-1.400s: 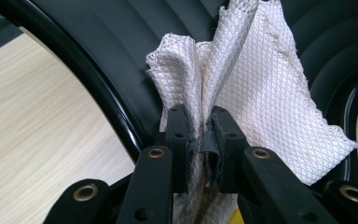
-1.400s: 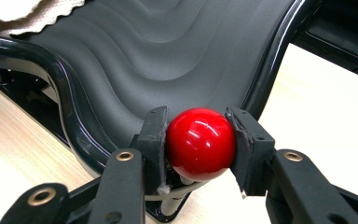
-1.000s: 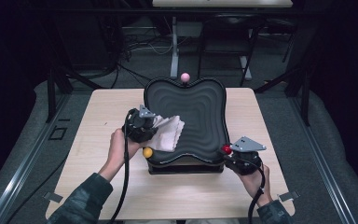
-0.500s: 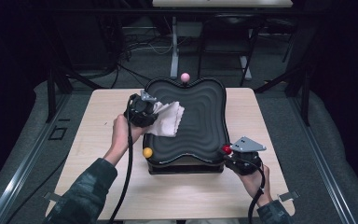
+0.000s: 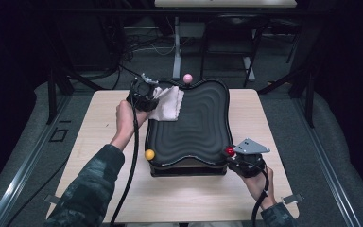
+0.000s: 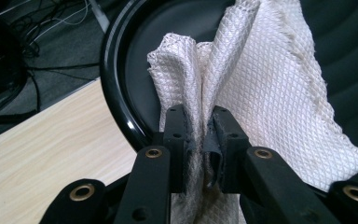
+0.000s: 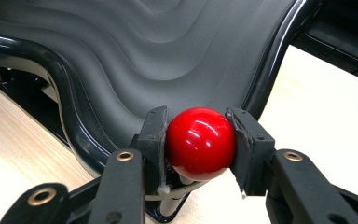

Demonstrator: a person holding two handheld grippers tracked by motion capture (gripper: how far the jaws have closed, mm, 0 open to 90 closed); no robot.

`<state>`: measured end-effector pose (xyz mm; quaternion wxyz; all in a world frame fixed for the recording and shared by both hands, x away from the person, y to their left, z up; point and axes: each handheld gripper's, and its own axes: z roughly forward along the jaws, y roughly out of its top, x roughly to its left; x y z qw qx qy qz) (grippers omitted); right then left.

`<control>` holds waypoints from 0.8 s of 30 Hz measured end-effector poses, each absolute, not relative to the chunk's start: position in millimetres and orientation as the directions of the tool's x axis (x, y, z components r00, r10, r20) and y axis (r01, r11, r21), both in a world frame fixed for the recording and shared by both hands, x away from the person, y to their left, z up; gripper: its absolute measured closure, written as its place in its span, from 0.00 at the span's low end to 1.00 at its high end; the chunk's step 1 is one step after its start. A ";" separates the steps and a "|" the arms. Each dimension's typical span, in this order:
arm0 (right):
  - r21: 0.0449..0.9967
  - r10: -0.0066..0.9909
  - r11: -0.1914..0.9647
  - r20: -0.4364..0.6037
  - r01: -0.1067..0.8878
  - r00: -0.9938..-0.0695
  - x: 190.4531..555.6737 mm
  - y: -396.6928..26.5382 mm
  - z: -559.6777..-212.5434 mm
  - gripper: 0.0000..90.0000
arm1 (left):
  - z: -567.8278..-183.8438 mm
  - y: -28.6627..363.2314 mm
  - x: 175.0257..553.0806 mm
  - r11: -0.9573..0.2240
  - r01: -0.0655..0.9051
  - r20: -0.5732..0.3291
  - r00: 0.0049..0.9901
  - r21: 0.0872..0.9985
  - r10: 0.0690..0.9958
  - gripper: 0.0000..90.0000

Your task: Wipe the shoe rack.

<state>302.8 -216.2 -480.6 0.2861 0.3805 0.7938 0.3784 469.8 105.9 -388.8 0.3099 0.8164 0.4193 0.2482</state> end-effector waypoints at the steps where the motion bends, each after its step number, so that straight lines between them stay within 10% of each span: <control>1: 0.819 0.821 0.424 -0.166 0.388 -0.547 302.8 -216.2 -480.6 0.67 | -387.9 105.3 471.9 -0.454 0.531 0.145 0.522 0.715 0.840 0.86; 24: 0.820 0.825 0.424 -0.174 0.384 -0.538 302.5 -215.8 -481.1 0.67 | -380.1 73.3 489.6 -0.459 0.499 0.162 0.527 0.735 0.834 0.85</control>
